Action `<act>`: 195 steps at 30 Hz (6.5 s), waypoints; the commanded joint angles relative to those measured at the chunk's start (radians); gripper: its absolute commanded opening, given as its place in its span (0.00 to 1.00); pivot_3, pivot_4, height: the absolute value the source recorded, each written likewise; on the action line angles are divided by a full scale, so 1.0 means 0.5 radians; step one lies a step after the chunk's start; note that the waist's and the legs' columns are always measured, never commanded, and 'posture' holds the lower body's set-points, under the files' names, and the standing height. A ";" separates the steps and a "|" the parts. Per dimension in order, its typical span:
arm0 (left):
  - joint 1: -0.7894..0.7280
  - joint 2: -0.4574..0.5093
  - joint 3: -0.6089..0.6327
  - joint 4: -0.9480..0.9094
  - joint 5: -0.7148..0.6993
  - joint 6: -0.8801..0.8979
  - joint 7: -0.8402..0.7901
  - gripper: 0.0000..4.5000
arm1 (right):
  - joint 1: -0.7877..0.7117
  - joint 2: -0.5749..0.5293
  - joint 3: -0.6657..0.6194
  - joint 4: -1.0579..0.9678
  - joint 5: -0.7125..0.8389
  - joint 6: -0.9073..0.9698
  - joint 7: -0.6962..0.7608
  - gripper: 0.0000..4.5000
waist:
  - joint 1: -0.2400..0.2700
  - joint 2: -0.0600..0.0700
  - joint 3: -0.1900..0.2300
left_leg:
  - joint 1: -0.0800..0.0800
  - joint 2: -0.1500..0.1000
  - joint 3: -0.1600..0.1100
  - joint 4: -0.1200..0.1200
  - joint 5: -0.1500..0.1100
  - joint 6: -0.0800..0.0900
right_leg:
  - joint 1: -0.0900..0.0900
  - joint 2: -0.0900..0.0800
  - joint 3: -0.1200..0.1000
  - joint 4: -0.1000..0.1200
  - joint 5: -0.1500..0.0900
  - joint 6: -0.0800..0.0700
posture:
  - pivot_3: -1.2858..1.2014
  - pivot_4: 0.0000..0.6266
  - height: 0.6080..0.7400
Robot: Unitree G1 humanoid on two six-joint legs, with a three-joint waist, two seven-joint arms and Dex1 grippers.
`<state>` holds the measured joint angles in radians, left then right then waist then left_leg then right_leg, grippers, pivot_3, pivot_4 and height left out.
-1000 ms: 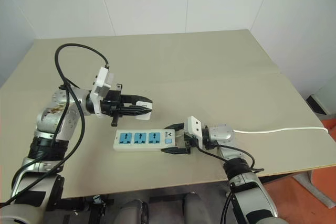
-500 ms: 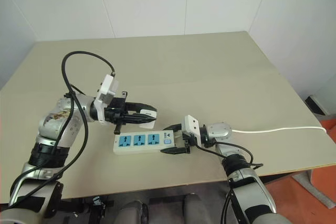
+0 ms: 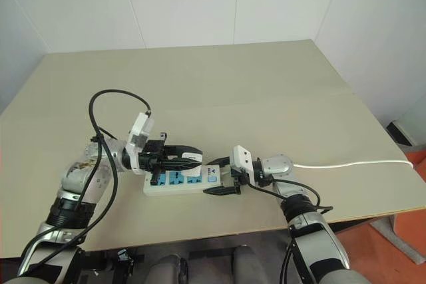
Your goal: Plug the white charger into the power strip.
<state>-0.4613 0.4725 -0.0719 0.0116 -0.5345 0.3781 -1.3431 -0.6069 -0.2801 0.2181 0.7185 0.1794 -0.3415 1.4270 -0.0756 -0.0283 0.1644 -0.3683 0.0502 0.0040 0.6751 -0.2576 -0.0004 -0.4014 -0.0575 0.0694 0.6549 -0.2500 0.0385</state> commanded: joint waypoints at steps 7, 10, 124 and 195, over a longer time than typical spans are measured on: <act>0.099 -0.070 -0.015 0.159 0.159 -0.343 0.077 0.22 | 0.071 -0.009 0.096 0.058 -0.116 0.040 0.005 0.76 | 0.003 0.000 0.000 | 0.000 0.000 0.000 0.000 0.000 0.000 | 0.000 0.000 0.000 0.000 0.000 0.000 | 0.52 0.24 1.00; 0.106 -0.096 -0.029 0.204 0.176 -0.409 0.076 0.22 | 0.079 -0.010 0.094 0.046 -0.112 0.045 0.002 0.76 | 0.004 0.000 0.000 | 0.000 0.000 0.000 0.000 0.000 0.000 | 0.000 0.000 0.000 0.000 0.000 0.000 | 0.52 0.24 1.00; 0.197 0.089 -0.148 0.815 0.370 -1.035 -0.113 0.30 | 0.104 -0.089 0.119 -0.011 -0.105 0.084 -0.055 0.76 | 0.006 0.009 -0.017 | 0.032 0.000 0.000 -0.029 0.000 0.000 | 0.030 0.001 0.001 -0.026 -0.006 0.008 | 0.52 0.24 1.00; 0.697 1.164 0.791 -0.173 -0.050 -0.161 -0.254 1.00 | 0.742 -1.310 -0.970 -1.174 0.570 0.747 -0.042 1.00 | 0.120 0.005 0.013 | -0.053 -0.002 0.005 -0.027 -0.011 0.013 | -0.045 -0.005 -0.004 -0.046 -0.003 0.000 | 0.52 0.24 1.00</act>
<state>-0.0994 1.0520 0.3223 -0.0723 -0.5516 0.3063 -1.4663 -0.2415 -0.9143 -0.2242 0.1631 0.4441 0.0292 1.4105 -0.0158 -0.0259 0.1708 -0.3947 0.0495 0.0065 0.6617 -0.2632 0.0063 -0.4240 -0.0598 0.0674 0.6318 -0.2516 0.0382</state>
